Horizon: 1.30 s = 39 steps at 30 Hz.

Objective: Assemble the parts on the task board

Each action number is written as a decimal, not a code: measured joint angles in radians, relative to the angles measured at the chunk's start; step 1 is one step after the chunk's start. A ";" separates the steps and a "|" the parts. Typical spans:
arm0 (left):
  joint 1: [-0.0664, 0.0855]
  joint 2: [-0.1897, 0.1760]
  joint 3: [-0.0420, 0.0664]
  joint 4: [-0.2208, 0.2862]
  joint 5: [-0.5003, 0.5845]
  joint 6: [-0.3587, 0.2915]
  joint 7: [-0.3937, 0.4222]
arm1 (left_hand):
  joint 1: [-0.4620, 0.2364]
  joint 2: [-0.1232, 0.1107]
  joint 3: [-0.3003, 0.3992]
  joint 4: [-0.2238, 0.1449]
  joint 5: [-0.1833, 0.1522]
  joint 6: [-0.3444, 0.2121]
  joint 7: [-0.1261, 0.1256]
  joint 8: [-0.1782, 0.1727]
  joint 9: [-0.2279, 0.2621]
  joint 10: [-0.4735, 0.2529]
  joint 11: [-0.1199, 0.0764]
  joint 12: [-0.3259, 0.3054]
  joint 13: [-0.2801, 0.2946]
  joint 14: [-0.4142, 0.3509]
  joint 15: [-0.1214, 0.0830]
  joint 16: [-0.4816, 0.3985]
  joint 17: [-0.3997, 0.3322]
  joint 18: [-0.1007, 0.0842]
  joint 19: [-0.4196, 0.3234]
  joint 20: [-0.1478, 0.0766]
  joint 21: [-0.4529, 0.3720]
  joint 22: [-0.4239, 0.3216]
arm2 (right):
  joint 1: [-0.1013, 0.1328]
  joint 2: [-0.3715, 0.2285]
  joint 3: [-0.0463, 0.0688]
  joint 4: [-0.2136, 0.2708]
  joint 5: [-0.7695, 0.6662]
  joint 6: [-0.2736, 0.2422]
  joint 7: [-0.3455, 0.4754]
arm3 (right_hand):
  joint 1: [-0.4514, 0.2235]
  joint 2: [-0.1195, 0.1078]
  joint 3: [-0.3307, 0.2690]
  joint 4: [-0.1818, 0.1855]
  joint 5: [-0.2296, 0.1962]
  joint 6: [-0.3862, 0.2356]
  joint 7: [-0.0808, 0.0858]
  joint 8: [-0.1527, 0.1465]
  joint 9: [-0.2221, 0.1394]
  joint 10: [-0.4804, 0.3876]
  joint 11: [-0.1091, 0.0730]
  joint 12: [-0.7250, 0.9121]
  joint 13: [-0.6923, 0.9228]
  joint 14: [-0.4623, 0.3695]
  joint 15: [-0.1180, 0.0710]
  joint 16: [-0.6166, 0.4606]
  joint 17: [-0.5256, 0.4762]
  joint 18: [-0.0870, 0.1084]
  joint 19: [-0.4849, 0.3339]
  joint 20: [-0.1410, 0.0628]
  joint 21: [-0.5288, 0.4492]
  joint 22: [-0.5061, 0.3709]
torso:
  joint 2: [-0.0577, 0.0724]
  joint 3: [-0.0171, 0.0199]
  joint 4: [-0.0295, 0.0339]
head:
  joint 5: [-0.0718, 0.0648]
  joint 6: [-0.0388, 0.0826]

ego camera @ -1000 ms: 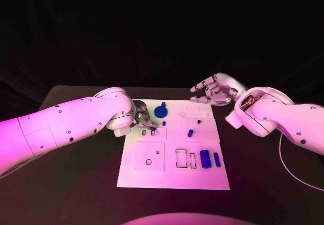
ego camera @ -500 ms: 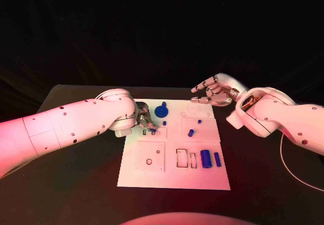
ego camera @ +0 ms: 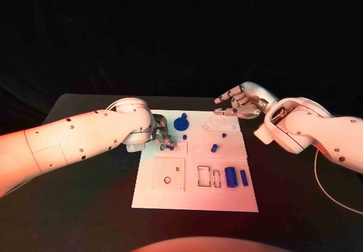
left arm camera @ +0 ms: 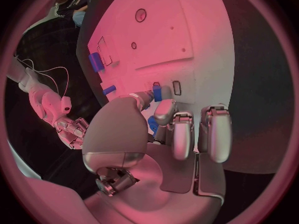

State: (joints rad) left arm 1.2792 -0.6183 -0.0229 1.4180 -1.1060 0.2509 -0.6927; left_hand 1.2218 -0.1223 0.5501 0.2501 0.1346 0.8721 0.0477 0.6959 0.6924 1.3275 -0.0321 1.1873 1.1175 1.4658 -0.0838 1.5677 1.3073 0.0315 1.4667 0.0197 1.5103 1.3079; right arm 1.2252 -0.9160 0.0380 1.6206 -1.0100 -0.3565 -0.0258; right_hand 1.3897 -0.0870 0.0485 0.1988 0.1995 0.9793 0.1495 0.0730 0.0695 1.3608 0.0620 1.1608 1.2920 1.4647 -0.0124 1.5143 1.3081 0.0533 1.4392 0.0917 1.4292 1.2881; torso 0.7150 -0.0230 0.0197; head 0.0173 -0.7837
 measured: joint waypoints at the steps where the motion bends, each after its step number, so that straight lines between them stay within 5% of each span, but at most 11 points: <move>1: 0.000 0.000 0.000 0.000 0.000 0.004 0.001 | 0.000 0.000 0.000 0.000 0.000 0.000 0.000 0.000 0.000 0.000 0.000 0.000 0.000 0.000 0.000 0.000 0.000 0.000 0.000 0.000 0.000 0.000 | 0.000 0.000 0.000 0.000 0.000 0.000 0.000 | 0.000 0.000 0.000 0.000 0.000 0.000 0.000 0.000 0.000 0.000 0.000 0.000 0.000 0.000 0.000 0.000 0.000 0.000 0.000 0.000 0.000 0.000 | 0.000 0.0000 0.0000 | 0.000 0.000; 21: -0.001 0.015 -0.001 -0.020 0.003 0.027 0.002 | -0.036 0.020 0.016 -0.011 -0.005 0.011 -0.004 0.005 0.008 0.003 -0.003 0.000 0.000 0.000 0.000 0.000 0.001 0.000 0.000 0.000 0.000 0.000 | -0.001 0.000 0.000 0.002 0.000 0.002 0.003 | 0.000 0.000 0.000 0.000 0.000 0.000 0.000 0.000 0.000 0.000 0.000 0.000 0.000 0.000 0.000 0.000 0.000 0.000 0.000 0.000 0.000 0.000 | 0.000 0.0012 -0.0006 | 0.004 -0.002; 33: 0.001 0.030 -0.001 -0.042 0.016 0.041 0.001 | -0.152 0.022 0.068 -0.112 -0.005 0.027 -0.012 0.012 0.014 0.023 -0.009 0.009 0.013 0.000 -0.007 0.000 0.001 0.000 0.000 0.000 0.000 0.000 | -0.001 -0.001 0.000 0.003 0.000 0.002 0.003 | -0.004 0.004 -0.003 -0.003 0.000 0.003 -0.003 0.000 0.000 0.000 0.000 0.000 -0.001 0.000 0.000 0.000 0.000 0.000 0.000 0.000 0.000 -0.003 | 0.000 0.0018 -0.0010 | 0.004 -0.002; 39: 0.000 0.036 -0.003 -0.051 0.018 0.044 0.001 | -0.196 0.032 0.004 -0.083 -0.005 0.063 -0.030 0.012 0.009 0.028 -0.014 0.015 0.020 0.000 -0.007 0.000 0.000 0.000 0.000 0.000 0.003 0.000 | -0.001 -0.002 0.000 0.004 0.001 0.002 0.004 | -0.004 0.004 -0.007 0.001 0.000 0.003 -0.003 0.000 0.000 0.000 0.000 0.000 -0.005 0.000 0.000 -0.006 0.000 0.000 -0.004 -0.004 -0.004 -0.005 | 0.000 0.0017 -0.0007 | 0.003 -0.003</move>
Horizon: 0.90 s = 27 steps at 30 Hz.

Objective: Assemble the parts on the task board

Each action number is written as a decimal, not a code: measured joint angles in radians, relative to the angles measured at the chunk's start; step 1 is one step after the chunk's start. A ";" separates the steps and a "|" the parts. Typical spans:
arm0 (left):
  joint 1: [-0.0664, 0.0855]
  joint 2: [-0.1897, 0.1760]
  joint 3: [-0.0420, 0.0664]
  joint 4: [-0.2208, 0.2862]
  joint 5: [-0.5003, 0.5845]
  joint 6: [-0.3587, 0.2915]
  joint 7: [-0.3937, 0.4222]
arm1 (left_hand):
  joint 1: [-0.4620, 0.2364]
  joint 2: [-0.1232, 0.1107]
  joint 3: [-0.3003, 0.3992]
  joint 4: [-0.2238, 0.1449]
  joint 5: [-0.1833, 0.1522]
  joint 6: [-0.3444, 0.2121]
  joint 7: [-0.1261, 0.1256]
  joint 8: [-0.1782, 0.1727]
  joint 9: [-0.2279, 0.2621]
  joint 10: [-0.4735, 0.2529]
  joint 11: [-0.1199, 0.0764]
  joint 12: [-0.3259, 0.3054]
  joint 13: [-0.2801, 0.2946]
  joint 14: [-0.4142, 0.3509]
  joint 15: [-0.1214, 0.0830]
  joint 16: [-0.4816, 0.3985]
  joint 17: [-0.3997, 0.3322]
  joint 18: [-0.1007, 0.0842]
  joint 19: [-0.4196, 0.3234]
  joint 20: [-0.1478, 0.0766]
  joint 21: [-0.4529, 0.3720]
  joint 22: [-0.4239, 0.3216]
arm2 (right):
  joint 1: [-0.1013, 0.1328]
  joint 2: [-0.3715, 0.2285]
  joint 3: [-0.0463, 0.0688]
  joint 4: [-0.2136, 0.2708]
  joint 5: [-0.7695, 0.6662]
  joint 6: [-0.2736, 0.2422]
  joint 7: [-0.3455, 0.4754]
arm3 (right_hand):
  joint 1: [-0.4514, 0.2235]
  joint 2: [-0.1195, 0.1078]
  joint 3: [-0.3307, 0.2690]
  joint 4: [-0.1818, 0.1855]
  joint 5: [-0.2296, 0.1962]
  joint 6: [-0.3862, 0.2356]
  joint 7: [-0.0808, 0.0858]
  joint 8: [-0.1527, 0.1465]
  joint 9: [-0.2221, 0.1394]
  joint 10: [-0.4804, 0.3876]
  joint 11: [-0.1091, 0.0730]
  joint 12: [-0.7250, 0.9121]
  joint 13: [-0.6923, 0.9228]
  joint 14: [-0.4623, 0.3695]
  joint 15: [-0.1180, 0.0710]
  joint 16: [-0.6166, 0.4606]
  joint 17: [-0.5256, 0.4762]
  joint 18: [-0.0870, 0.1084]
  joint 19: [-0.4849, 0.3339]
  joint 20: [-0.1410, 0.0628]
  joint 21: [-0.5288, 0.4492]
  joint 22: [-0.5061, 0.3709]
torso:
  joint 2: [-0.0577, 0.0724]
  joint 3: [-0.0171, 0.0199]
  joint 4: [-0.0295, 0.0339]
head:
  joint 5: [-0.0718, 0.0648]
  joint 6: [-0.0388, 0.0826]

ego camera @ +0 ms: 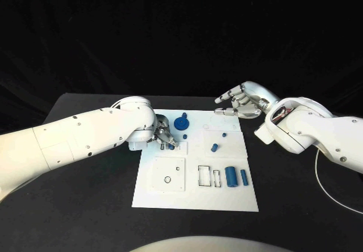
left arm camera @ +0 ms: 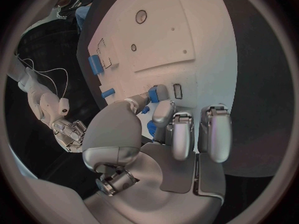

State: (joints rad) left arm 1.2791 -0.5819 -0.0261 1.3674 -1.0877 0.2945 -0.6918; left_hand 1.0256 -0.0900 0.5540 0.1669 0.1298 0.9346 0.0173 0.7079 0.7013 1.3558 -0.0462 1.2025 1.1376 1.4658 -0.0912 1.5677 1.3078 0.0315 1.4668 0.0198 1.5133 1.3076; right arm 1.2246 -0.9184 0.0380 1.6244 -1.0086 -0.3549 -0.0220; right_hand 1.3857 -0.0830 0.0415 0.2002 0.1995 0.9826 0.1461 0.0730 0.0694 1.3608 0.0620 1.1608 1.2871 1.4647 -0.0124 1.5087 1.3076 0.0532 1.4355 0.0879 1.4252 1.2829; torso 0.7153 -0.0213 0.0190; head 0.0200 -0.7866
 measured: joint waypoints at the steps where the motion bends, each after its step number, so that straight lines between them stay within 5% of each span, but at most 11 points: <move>1: 0.000 0.001 0.000 -0.002 0.000 0.000 0.000 | -0.008 0.001 -0.006 0.005 0.000 0.003 0.000 -0.001 0.000 0.002 -0.002 0.000 0.001 0.000 0.000 0.000 0.000 0.000 0.000 0.000 0.002 0.000 | 0.000 0.000 0.000 0.000 0.000 0.000 0.000 | 0.000 0.000 0.000 0.000 0.000 0.000 0.000 0.000 0.000 0.000 0.000 0.000 0.000 0.000 0.000 0.000 0.000 0.000 0.000 0.000 0.000 0.000 | 0.000 0.0000 0.0000 | 0.000 0.000; 15: 0.001 0.011 -0.002 -0.017 -0.001 0.005 -0.002 | -0.044 0.006 -0.085 0.033 0.001 0.016 -0.002 -0.006 -0.002 0.009 -0.002 0.006 0.005 0.000 -0.007 0.000 0.000 0.000 -0.004 -0.004 0.004 0.000 | 0.000 -0.002 0.000 0.003 0.001 0.000 0.001 | -0.005 0.005 -0.003 0.003 0.004 0.000 0.000 0.000 0.000 0.000 0.000 -0.005 -0.004 0.000 0.000 -0.006 0.000 0.000 0.000 0.000 0.000 -0.004 | 0.000 -0.0009 -0.0004 | -0.003 -0.002; 27: 0.000 0.002 -0.002 -0.010 -0.004 0.003 0.000 | -0.077 -0.012 -0.235 0.076 0.001 0.030 -0.005 -0.018 -0.008 0.015 -0.008 0.006 0.003 0.000 -0.007 0.000 0.000 0.000 0.000 -0.007 0.008 0.000 | 0.000 -0.004 0.000 0.004 0.001 0.000 0.001 | -0.011 0.000 -0.011 0.005 0.004 0.000 0.000 0.000 0.000 -0.003 -0.003 -0.012 -0.008 0.000 0.000 -0.006 0.000 0.000 0.000 0.000 -0.005 -0.009 | 0.000 -0.0010 0.0001 | -0.006 -0.002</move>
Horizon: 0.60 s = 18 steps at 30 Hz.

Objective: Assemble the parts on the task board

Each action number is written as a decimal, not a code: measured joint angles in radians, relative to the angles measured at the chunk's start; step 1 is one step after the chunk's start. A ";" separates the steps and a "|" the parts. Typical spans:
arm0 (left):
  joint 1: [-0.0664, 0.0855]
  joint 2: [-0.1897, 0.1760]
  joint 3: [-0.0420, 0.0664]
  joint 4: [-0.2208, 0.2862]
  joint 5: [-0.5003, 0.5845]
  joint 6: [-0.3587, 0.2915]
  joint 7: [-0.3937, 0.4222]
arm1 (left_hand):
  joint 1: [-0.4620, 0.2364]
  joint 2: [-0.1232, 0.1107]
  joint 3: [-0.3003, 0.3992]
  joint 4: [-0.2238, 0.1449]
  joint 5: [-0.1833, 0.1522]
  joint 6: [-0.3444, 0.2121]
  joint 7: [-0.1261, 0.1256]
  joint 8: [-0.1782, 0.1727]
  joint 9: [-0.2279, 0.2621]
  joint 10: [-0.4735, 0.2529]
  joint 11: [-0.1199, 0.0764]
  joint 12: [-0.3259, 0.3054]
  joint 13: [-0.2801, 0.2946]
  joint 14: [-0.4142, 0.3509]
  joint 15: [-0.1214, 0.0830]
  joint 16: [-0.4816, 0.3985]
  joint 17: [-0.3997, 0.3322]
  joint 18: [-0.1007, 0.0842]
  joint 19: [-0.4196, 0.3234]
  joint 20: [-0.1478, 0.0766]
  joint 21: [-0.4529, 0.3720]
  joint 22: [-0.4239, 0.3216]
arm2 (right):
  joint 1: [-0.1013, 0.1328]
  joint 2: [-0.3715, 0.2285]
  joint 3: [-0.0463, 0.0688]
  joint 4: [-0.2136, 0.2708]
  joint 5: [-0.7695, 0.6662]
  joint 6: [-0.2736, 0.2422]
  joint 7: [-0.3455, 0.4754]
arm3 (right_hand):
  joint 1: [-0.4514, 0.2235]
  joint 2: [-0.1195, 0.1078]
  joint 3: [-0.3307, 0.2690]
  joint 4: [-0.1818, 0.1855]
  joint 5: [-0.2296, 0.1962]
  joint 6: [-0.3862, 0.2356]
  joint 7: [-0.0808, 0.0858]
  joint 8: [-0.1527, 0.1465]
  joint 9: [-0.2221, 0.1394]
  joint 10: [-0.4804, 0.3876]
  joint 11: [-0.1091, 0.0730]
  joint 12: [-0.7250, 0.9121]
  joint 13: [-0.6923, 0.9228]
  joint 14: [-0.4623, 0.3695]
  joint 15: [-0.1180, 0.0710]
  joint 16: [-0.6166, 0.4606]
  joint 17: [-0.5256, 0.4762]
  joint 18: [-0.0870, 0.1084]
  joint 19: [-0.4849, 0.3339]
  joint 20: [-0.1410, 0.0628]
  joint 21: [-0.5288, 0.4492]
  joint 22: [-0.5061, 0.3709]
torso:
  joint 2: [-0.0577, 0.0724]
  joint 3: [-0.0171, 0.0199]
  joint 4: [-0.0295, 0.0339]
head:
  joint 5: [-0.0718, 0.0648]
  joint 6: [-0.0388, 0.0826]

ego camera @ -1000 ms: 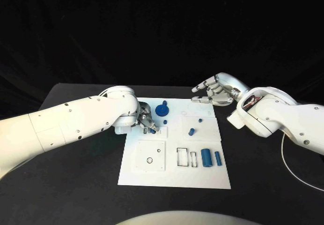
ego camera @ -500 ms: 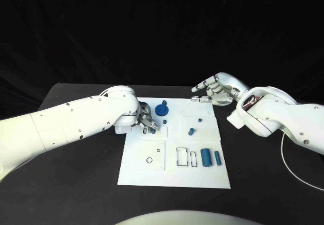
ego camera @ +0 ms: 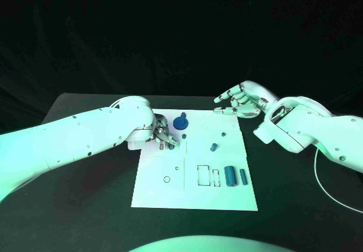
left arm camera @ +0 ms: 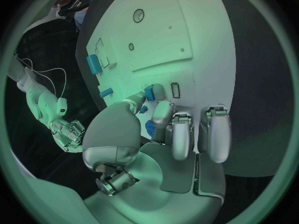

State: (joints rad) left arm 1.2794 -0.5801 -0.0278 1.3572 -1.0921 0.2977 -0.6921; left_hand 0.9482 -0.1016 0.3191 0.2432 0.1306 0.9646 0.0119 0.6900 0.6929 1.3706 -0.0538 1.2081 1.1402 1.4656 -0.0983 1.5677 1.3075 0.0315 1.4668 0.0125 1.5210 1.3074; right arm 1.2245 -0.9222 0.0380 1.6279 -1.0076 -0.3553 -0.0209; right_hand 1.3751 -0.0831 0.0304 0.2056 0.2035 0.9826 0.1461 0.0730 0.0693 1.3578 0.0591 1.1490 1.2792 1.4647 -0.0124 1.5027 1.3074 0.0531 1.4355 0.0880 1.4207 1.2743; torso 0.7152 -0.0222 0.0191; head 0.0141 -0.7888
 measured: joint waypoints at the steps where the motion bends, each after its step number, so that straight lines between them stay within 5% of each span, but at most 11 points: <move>1: 0.000 -0.003 0.000 0.003 0.000 0.000 0.000 | 0.000 0.000 -0.013 0.004 0.000 0.000 0.000 -0.001 -0.001 0.002 -0.002 0.000 0.000 0.000 0.000 0.000 0.000 0.000 0.000 0.000 0.000 0.000 | 0.000 0.000 0.000 0.000 0.000 0.000 0.000 | 0.000 0.000 0.000 0.000 0.000 0.000 0.000 0.000 0.000 0.000 0.000 -0.002 -0.001 0.000 0.000 0.000 0.000 0.000 0.000 0.000 0.000 0.000 | 0.000 0.0000 0.0000 | 0.000 0.000; 6: -0.003 -0.019 0.001 0.018 -0.003 -0.007 0.001 | 0.000 0.000 -0.081 0.029 -0.017 0.004 -0.004 -0.003 -0.007 0.002 -0.002 0.000 -0.001 0.004 -0.003 0.000 0.000 0.000 0.000 0.000 0.000 0.000 | 0.000 -0.001 0.000 -0.001 0.000 0.000 0.000 | 0.000 0.000 -0.004 0.004 0.000 0.000 0.000 0.000 0.000 0.000 0.000 -0.002 -0.003 0.000 0.000 -0.006 0.000 0.000 -0.004 0.004 0.000 -0.001 | 0.000 -0.0006 0.0006 | -0.001 0.001; 10: -0.007 -0.034 0.009 0.031 -0.004 -0.020 -0.001 | -0.010 0.010 -0.140 0.045 -0.063 0.007 -0.007 0.002 -0.010 0.005 -0.005 0.000 -0.001 0.000 -0.007 0.000 0.000 0.000 -0.004 -0.004 0.000 0.000 | 0.000 -0.001 0.000 -0.003 0.001 0.000 0.000 | 0.000 0.000 -0.004 0.004 0.000 0.000 0.000 0.000 0.000 0.000 0.000 -0.006 -0.005 0.000 0.000 -0.006 0.000 0.000 -0.004 0.004 0.000 -0.003 | 0.000 -0.0006 0.0006 | -0.002 0.002; 18: -0.002 -0.061 0.050 0.064 0.011 -0.064 -0.004 | -0.016 0.018 -0.221 0.046 -0.075 -0.012 0.004 0.001 -0.018 -0.019 0.003 -0.051 -0.050 0.000 -0.007 0.000 0.000 0.000 0.000 -0.007 -0.020 0.000 | 0.000 0.002 -0.001 -0.009 0.002 0.000 0.000 | -0.008 0.000 -0.004 0.004 0.000 0.000 0.000 0.000 0.000 -0.006 0.001 -0.011 -0.009 0.000 0.000 -0.006 0.001 0.000 -0.007 0.000 -0.005 -0.008 | 0.000 -0.0005 0.0000 | 0.000 0.007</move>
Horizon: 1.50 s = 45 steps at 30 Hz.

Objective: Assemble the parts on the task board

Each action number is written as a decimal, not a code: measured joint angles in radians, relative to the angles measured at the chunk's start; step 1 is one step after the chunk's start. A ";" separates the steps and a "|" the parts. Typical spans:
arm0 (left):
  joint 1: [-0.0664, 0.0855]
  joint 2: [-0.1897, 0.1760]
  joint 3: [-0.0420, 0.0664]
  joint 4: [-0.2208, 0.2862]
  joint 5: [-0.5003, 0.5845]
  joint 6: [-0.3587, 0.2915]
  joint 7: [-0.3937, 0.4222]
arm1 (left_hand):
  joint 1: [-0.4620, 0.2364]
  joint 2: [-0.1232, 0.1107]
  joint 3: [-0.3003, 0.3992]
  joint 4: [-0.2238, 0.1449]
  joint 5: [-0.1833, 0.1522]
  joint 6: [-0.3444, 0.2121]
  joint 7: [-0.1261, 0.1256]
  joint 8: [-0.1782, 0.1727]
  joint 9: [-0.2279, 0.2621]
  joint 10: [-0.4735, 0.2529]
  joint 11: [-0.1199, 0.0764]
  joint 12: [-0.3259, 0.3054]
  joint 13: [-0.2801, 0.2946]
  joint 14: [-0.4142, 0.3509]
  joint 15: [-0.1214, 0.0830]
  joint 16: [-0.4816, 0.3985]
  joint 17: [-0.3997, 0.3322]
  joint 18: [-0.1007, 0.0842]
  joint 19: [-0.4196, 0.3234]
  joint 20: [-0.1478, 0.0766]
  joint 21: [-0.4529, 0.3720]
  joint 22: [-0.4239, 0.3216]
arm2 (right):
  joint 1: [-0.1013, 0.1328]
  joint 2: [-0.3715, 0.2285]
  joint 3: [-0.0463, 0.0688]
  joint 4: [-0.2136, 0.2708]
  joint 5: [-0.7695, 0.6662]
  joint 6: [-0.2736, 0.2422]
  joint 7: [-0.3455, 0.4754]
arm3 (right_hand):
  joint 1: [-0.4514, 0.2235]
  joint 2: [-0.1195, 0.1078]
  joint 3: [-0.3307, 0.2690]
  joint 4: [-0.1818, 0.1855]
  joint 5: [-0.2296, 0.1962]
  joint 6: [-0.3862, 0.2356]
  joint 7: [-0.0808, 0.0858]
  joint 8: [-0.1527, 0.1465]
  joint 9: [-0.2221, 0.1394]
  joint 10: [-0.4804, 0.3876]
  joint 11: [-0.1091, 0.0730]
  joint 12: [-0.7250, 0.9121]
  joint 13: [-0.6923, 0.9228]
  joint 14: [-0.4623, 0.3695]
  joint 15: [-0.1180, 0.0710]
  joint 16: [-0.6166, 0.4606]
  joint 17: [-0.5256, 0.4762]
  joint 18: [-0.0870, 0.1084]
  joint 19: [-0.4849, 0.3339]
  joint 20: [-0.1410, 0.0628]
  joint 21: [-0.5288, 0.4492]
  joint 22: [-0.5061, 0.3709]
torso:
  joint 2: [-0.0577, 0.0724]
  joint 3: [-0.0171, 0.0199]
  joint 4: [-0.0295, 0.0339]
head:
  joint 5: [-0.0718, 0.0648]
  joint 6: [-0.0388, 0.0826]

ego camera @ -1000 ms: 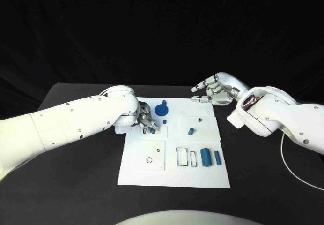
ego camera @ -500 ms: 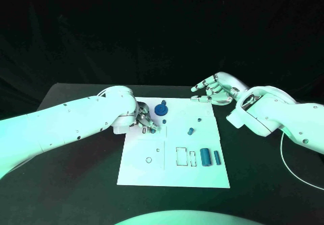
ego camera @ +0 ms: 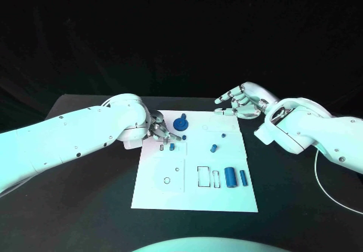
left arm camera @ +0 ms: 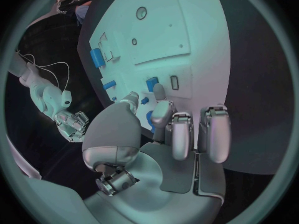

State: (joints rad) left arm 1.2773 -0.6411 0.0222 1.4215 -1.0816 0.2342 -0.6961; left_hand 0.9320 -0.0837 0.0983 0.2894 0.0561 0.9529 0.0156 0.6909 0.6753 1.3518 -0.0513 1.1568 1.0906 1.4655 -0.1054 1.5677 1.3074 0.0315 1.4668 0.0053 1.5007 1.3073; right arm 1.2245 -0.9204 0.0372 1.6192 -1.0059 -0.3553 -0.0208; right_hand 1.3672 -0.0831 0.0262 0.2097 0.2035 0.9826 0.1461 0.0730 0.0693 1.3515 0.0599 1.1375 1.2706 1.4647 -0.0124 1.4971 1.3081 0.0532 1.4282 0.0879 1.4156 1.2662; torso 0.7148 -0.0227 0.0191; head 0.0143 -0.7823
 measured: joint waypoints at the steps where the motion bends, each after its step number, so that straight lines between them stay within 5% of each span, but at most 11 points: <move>1: 0.003 -0.004 0.004 0.002 0.005 -0.001 0.000 | 0.006 0.006 -0.011 0.000 0.000 -0.017 0.006 -0.008 -0.004 -0.024 0.004 -0.031 -0.034 0.000 0.000 0.000 0.000 0.000 0.000 0.000 -0.011 0.000 | 0.000 0.000 0.000 -0.001 0.000 0.000 0.000 | 0.000 0.000 0.000 0.000 0.000 0.000 0.000 0.000 0.000 0.000 0.000 0.000 0.000 0.000 0.000 0.000 0.000 0.000 0.000 0.000 0.000 0.000 | 0.000 0.0002 0.0000 | 0.000 0.001; 5: 0.038 -0.014 0.015 -0.014 0.024 0.007 0.000 | 0.069 0.018 -0.045 -0.005 0.000 -0.071 0.036 -0.054 -0.036 -0.096 0.029 -0.121 -0.128 0.000 0.019 0.000 0.000 0.000 0.000 0.015 -0.042 0.000 | 0.000 0.001 -0.002 -0.004 0.001 0.000 0.000 | 0.000 0.000 0.000 0.000 0.000 0.000 0.000 0.000 0.000 0.000 0.000 0.000 0.000 0.000 0.000 0.000 0.000 0.000 0.000 0.000 0.000 0.000 | 0.000 0.0005 0.0001 | 0.002 0.003; 7: 0.059 -0.012 0.018 -0.043 0.031 0.020 -0.001 | 0.096 0.023 -0.055 -0.006 0.000 -0.088 0.045 -0.075 -0.055 -0.107 0.041 -0.135 -0.145 0.000 0.027 0.000 0.000 0.000 -0.002 0.020 -0.046 0.000 | -0.001 0.001 -0.002 -0.005 0.001 0.000 0.000 | 0.000 0.000 0.000 0.000 0.000 0.000 0.000 0.000 0.000 0.000 0.000 0.000 0.000 0.000 0.000 0.000 0.000 0.000 0.000 0.000 0.000 0.000 | 0.000 0.0011 0.0006 | 0.003 0.005; 11: 0.077 0.001 0.020 -0.106 0.039 0.043 -0.001 | 0.141 0.040 -0.073 -0.003 0.000 -0.098 0.055 -0.107 -0.090 -0.117 0.051 -0.140 -0.159 0.000 0.036 0.000 0.000 0.000 0.000 0.032 -0.049 0.001 | -0.001 0.003 -0.003 -0.007 0.002 0.000 0.000 | 0.000 0.000 0.000 0.000 0.000 0.000 0.000 0.000 0.000 0.000 0.000 0.000 0.000 0.000 0.000 0.000 0.000 0.000 0.000 0.000 0.000 0.000 | 0.000 0.0014 0.0013 | 0.004 0.009; 23: 0.087 0.075 0.012 -0.273 0.028 0.088 -0.002 | 0.164 0.061 -0.118 0.000 0.000 -0.063 0.050 -0.107 -0.113 -0.104 0.046 -0.111 -0.140 0.002 0.038 0.000 0.001 0.000 0.000 0.032 -0.037 0.001 | -0.001 0.007 -0.004 -0.010 0.003 0.000 0.000 | 0.000 0.000 -0.003 0.003 0.000 0.000 0.000 0.000 0.000 0.000 0.000 0.000 0.000 0.000 0.000 -0.004 0.000 0.000 0.000 0.000 0.000 0.000 | 0.002 -0.0005 0.0003 | 0.006 0.014; 28: 0.088 0.104 0.000 -0.324 0.014 0.107 0.004 | 0.164 0.061 -0.128 0.002 0.000 -0.059 0.046 -0.100 -0.113 -0.096 0.045 -0.103 -0.131 0.002 0.038 0.000 0.001 0.000 0.000 0.032 -0.033 0.001 | -0.001 0.009 -0.004 -0.011 0.003 0.001 0.000 | 0.000 0.000 -0.003 0.003 0.000 0.000 0.000 0.000 0.000 0.000 0.000 0.000 0.000 0.000 0.000 -0.004 0.000 0.000 0.000 0.000 0.000 0.000 | 0.002 -0.0005 0.0003 | 0.009 0.014; 37: 0.086 0.151 -0.022 -0.387 0.006 0.147 0.026 | 0.167 0.064 -0.137 0.000 0.000 -0.051 0.044 -0.100 -0.113 -0.087 0.042 -0.093 -0.122 0.002 0.038 0.000 0.001 0.000 0.000 0.032 -0.029 0.000 | -0.001 0.013 -0.004 -0.014 0.003 0.002 0.000 | 0.000 0.000 -0.003 0.003 0.000 0.000 0.000 0.000 0.000 0.000 0.000 0.000 0.000 0.000 0.000 -0.004 0.000 0.000 0.000 0.000 0.000 0.000 | 0.003 -0.0011 -0.0008 | 0.010 0.010; 45: 0.085 0.160 -0.026 -0.402 0.006 0.165 0.043 | 0.169 0.075 -0.148 0.000 0.000 -0.040 0.041 -0.091 -0.111 -0.079 0.035 -0.084 -0.114 0.002 0.038 0.000 0.000 0.000 0.000 0.032 -0.022 0.000 | -0.001 0.016 -0.004 -0.017 0.003 0.003 0.000 | 0.000 0.000 -0.005 0.000 0.004 0.000 0.000 0.000 0.000 0.000 0.000 0.000 0.000 0.000 0.000 -0.004 -0.001 0.000 0.000 0.000 0.000 0.000 | 0.002 -0.0005 0.0000 | 0.011 0.004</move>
State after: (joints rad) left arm 1.3619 -0.4812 -0.0042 1.0198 -1.0757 0.3989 -0.6530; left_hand 1.1009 -0.0087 -0.0496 0.2895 0.0564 0.9127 0.0565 0.5994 0.5645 1.2723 -0.0163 1.0727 0.9771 1.4672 -0.0676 1.5677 1.3079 0.0314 1.4667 0.0377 1.4785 1.3077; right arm 1.2230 -0.9041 0.0333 1.6021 -1.0024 -0.3526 -0.0212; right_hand 1.3672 -0.0830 0.0208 0.2096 0.2074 0.9826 0.1461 0.0730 0.0693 1.3516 0.0600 1.1376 1.2708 1.4647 -0.0125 1.4931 1.3075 0.0532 1.4284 0.0879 1.4156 1.2663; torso 0.7171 -0.0232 0.0191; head 0.0257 -0.7785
